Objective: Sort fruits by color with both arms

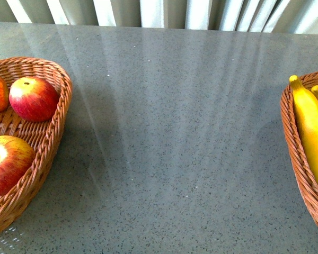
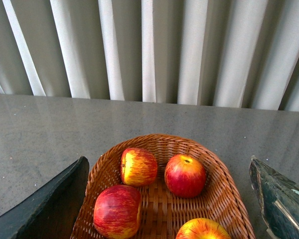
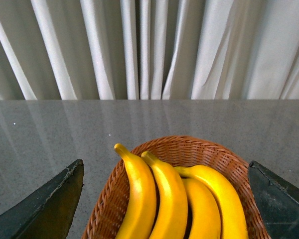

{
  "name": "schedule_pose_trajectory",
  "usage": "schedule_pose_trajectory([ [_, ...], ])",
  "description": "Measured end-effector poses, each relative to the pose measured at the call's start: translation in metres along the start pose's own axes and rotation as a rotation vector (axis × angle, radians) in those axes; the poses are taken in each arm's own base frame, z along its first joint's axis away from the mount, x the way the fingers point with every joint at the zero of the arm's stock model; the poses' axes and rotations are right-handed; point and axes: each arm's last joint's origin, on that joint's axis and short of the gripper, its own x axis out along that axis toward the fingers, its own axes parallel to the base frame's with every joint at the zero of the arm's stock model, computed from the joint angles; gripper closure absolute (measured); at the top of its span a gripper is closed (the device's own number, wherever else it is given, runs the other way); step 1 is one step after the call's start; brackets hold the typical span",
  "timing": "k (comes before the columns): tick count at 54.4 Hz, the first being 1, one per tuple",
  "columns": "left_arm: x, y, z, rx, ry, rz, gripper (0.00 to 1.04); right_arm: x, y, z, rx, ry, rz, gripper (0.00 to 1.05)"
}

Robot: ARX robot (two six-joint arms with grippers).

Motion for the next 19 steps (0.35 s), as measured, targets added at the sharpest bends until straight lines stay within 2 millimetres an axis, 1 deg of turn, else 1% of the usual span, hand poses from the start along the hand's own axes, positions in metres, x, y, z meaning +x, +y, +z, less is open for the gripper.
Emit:
schedule_pose_trajectory([
  [19, 0.0, 0.0, 0.0, 0.0, 0.0, 0.0, 0.09, 0.0, 0.0, 0.0, 0.0, 0.0, 0.0, 0.09],
])
